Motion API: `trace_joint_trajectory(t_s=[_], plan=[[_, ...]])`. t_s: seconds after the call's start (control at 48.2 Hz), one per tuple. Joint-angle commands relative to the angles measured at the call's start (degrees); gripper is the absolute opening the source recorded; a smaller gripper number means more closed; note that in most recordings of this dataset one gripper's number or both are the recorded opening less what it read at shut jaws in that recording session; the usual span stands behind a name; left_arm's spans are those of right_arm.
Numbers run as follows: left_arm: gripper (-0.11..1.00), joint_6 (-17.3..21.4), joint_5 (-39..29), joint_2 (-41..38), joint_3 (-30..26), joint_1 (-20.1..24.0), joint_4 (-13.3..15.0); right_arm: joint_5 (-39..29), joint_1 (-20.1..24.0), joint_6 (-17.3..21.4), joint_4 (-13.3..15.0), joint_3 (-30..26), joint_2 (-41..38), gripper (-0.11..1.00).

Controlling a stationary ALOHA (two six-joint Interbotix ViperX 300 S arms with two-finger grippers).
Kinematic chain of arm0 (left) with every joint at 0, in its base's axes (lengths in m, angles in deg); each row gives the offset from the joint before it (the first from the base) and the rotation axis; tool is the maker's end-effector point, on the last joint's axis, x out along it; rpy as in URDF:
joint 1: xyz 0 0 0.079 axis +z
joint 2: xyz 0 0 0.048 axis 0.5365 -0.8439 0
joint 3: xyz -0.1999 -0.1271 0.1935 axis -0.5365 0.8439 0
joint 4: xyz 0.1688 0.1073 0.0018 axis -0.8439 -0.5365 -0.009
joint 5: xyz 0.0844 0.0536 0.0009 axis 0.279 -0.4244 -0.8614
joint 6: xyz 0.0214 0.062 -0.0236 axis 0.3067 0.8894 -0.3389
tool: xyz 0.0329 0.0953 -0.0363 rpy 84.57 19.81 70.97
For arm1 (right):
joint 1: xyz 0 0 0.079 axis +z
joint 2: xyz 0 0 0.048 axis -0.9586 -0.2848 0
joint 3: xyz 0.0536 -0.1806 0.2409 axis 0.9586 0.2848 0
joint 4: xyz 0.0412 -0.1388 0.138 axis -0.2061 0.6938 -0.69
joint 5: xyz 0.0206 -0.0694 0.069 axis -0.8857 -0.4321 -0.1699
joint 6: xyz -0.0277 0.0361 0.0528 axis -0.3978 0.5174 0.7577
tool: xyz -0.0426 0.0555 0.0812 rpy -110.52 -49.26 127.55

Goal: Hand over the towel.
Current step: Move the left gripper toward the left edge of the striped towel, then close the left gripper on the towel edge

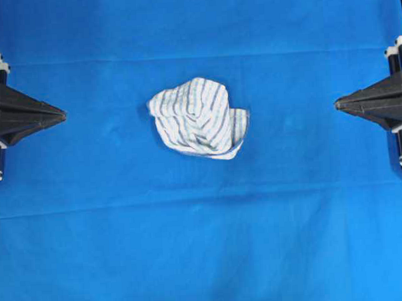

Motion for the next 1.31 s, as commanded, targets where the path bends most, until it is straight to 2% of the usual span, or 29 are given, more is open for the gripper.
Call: trace_joint_trajectory(t_s=[0.0, 0.145, 0.332, 0.602, 0.664, 0.85, 0.954, 1.016, 1.286], plan=[[0.0, 0.0, 0.4, -1.0, -0.8, 0.1, 1.0, 0.7, 0.2, -0.1, 0.0, -1.1, -0.5, 0.0], [0.0, 0.1, 0.8, -2.2, -1.1, 0.4, 1.1, 0.5, 0.2, -0.3, 0.0, -1.7, -0.4, 0.0], [0.0, 0.0, 1.1, -7.2, -3.9, 3.3, 1.2, 0.1, 0.2, 0.0, -0.1, -1.9, -0.5, 0.0], [0.02, 1.1, 0.8, -22.7, -10.4, 7.7, 1.2, -0.1, 0.2, 0.0, -0.1, -1.8, -1.0, 0.0], [0.12, 1.3, -0.7, -26.8, -12.3, 8.1, 1.2, -0.2, 0.2, -0.1, 0.0, -1.8, -1.0, 0.0], [0.65, 1.6, -8.3, -38.8, -18.6, 8.7, 1.2, -1.3, 0.2, -0.4, -0.1, -1.9, -1.0, 0.0], [0.89, 1.8, -10.9, -45.1, -20.7, 9.2, 1.2, -1.7, 0.2, -0.4, -0.1, -1.8, -1.2, 0.0], [0.94, 1.7, -11.3, -49.1, -21.4, 9.9, 1.2, -1.7, 0.2, -0.4, 0.0, -1.7, -1.7, 0.0], [0.93, 1.7, -7.6, -59.8, -22.3, 11.6, 1.2, -1.8, 0.2, -0.4, 0.0, -1.6, -3.2, 0.0]])
